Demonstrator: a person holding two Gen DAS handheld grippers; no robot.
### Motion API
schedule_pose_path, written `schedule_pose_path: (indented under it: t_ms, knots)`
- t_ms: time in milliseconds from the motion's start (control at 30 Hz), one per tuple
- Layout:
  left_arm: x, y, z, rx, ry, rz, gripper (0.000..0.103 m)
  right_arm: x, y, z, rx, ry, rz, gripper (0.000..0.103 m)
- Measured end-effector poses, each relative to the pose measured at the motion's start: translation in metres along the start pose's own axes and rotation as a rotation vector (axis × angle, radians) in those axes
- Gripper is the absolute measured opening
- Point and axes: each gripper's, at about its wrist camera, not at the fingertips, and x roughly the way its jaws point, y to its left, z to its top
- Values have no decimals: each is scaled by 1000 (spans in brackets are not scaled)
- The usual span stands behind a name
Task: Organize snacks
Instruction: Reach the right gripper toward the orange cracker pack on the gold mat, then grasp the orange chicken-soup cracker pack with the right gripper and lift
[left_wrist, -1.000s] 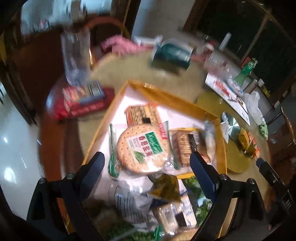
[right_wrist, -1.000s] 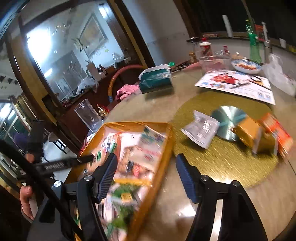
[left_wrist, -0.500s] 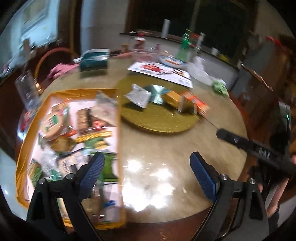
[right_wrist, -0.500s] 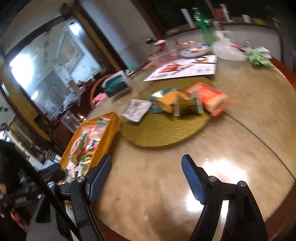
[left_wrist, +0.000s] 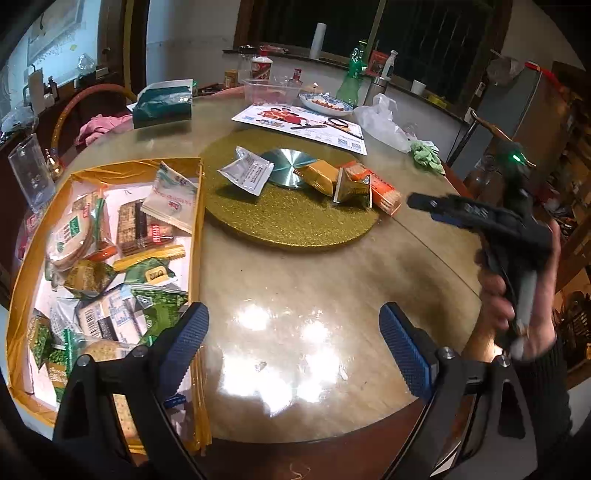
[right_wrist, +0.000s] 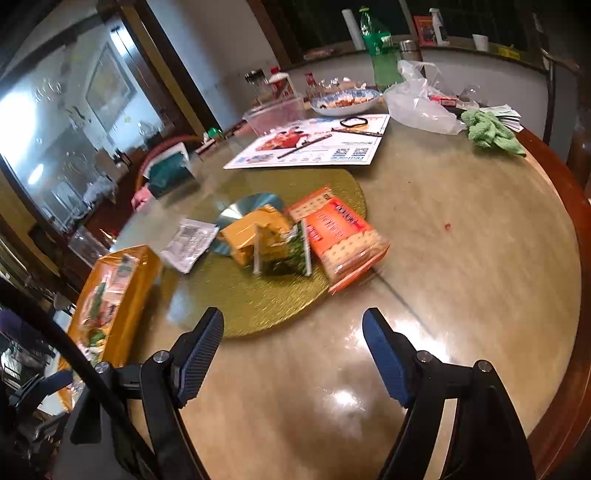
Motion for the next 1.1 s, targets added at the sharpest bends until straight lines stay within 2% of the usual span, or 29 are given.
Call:
schedule_pose_path:
  t_ms: [100,233,433,533,600,633,700,767,867,967,1100]
  knots:
    - [8,1,1,-7,20,-15,93,15,-7,17,-23,20,-22,77]
    - [16,3,3,-21,42,-34,93,38,-24,45,30,39,-60,77]
    - [24,9,1,-39,65,-43,93,88,-33,84,-8,118,-134,70]
    - [27,12,1,-45,76,-50,93,104,-33,90,-8,156,-111,70]
    - [27,13,1,-49,76,-52,93,110,-27,89,-26,183,-89,70]
    - [28,13,1,-51,78,-54,93,114,-24,84,-48,197,-128,71]
    - [29,12,0,-52,83,-58,93,111,-23,80,-43,185,-132,70]
    - [28,10,0,-45,85,-59,93,102,-24,72,-20,186,-109,60]
    - [27,7,-1,-38,82,-58,93,88,-20,51,-44,185,-116,57]
    - [29,2,-1,-37,88,-53,93,75,-9,33,-106,193,-124,57]
    - [27,-6,-4,-27,93,-40,93,77,-10,39,-68,187,-145,62]
